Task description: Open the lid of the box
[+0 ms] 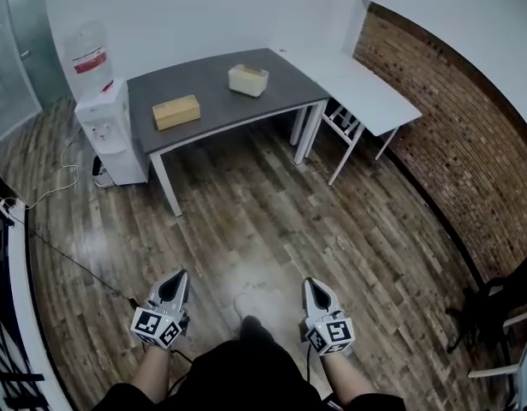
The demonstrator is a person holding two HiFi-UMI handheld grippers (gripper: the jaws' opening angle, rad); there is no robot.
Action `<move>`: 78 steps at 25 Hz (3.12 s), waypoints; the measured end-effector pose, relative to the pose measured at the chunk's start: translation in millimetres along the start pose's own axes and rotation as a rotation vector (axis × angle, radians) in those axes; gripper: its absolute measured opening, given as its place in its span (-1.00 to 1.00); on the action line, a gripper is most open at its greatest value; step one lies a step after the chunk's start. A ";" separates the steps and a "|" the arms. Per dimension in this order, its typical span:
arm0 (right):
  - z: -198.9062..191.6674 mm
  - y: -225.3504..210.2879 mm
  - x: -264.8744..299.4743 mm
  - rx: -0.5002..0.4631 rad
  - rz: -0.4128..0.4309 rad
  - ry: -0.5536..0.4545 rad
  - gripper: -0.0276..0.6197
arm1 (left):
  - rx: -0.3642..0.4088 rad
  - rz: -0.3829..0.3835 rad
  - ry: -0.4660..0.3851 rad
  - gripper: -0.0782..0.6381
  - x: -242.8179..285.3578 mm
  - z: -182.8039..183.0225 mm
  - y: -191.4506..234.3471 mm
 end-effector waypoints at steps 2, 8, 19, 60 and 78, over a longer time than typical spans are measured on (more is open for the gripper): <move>4.4 -5.5 23.8 -0.006 0.033 -0.003 -0.91 | 0.000 0.030 -0.006 -0.78 9.4 2.0 11.0; 25.9 -17.9 97.4 -0.025 0.126 0.017 -0.91 | 0.002 0.120 -0.023 -0.78 42.6 14.7 40.5; 47.1 -42.1 209.1 -0.031 0.271 0.024 -0.91 | 0.019 0.279 -0.062 -0.78 87.8 35.0 90.5; 82.7 8.6 496.7 -0.075 0.366 0.083 -0.91 | -0.015 0.370 -0.085 -0.78 198.7 77.5 322.2; 91.6 43.8 609.0 -0.043 0.422 0.084 -0.91 | -0.006 0.416 -0.074 -0.78 223.7 90.6 409.4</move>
Point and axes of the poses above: the fingertips, and each gripper's own axes: x forward along the fingers, y to its left, z out of its top, the point moved 5 cm from there along -x, backward along the fingers, and after that the axes turned 1 degree about x, right-handed, at the moved point
